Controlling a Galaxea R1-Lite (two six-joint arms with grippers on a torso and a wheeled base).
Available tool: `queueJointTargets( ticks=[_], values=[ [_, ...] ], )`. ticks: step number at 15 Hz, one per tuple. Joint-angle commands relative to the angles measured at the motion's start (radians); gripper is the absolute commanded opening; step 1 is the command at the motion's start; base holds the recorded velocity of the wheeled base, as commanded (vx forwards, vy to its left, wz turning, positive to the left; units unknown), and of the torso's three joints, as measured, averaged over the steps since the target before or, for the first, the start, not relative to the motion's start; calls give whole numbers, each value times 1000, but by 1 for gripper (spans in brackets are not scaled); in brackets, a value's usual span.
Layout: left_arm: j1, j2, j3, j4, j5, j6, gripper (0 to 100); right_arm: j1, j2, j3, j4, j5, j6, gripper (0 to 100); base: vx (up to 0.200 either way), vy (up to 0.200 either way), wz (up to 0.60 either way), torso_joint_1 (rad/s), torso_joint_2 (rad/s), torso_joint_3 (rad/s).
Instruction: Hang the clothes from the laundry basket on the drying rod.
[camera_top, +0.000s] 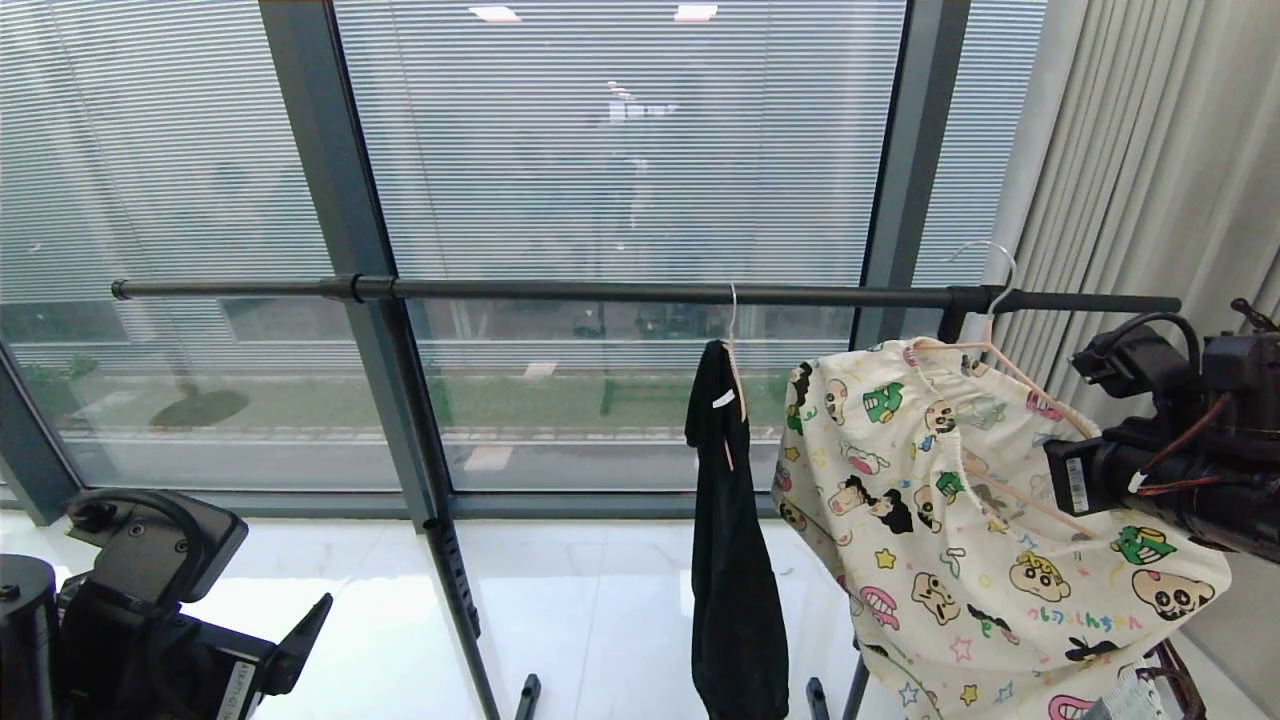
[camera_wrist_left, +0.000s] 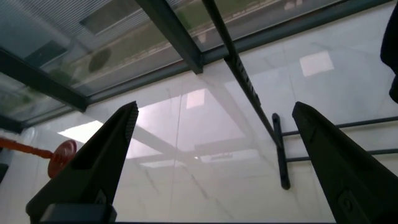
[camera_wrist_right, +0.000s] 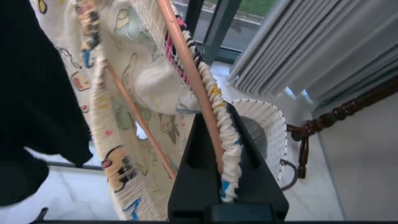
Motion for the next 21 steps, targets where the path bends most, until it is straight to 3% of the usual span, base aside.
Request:
queueJointTargets(
  ticks=[1,4,13,21],
  values=[
    [0,1,0,-1,0,0,100,11,14,-2,0,0,0,0,200,0,0,7,2,-7],
    [0,1,0,-1,0,0,100,22,32,-3,-1,-2,0,0,200,0,0,2,1,1],
    [-2,1,0,-1,0,2,100,22,103,-5,-1,-65,-2,0,0,0,0,0,0,0],
    [-2,1,-5,-1,0,2,100,42,190,-69,2,-120,-3,0,0,0,0,0,0,0]
  ],
)
